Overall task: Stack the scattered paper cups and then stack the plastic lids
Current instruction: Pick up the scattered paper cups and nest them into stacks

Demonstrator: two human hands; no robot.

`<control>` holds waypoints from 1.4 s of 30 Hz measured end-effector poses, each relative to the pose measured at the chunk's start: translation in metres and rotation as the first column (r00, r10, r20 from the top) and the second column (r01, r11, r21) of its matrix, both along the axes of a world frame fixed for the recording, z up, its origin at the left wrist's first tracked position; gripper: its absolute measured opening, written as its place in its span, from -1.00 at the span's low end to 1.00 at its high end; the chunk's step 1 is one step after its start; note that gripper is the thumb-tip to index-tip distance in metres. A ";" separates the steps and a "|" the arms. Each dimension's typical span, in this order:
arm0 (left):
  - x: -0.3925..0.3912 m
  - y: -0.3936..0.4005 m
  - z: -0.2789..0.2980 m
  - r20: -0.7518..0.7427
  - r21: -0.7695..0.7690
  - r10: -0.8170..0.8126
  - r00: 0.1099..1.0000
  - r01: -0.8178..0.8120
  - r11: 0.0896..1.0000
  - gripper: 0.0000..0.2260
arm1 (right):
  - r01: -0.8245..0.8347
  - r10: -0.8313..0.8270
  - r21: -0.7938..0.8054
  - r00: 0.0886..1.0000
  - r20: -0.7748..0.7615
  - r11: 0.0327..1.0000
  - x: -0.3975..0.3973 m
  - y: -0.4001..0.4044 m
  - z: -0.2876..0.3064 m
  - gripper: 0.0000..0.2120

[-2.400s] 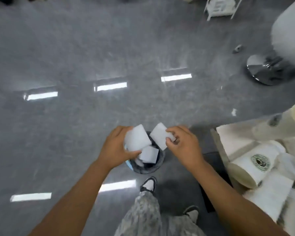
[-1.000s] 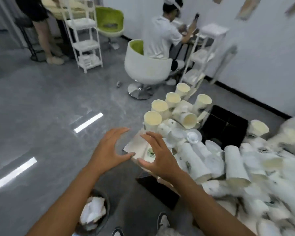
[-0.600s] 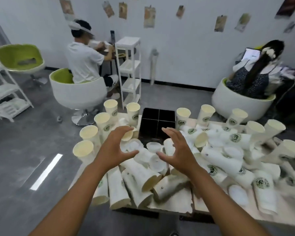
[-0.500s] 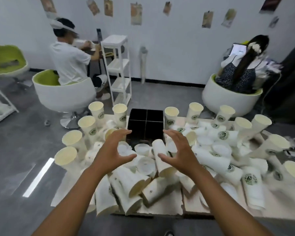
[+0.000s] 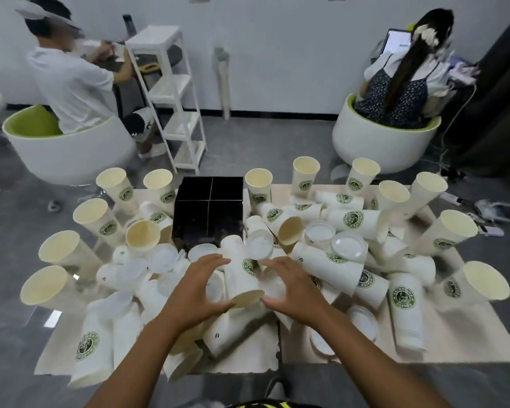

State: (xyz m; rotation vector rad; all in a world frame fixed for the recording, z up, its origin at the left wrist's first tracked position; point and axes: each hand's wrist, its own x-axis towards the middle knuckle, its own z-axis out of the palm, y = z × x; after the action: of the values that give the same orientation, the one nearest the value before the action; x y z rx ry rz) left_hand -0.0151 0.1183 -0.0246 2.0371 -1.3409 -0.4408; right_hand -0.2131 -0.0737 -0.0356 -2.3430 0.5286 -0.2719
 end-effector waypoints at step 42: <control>-0.057 0.014 -0.007 -0.237 0.000 -0.338 0.911 0.348 0.937 -0.33 | 0.517 -0.524 0.128 0.851 0.027 0.846 -0.054 0.101 0.003 -0.77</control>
State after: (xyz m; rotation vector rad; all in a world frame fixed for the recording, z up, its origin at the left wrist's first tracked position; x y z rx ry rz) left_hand -0.0717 0.1320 -0.0316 1.7153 -1.5533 -0.8460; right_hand -0.2676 0.0278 -0.0322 -2.0290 1.1219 -0.5457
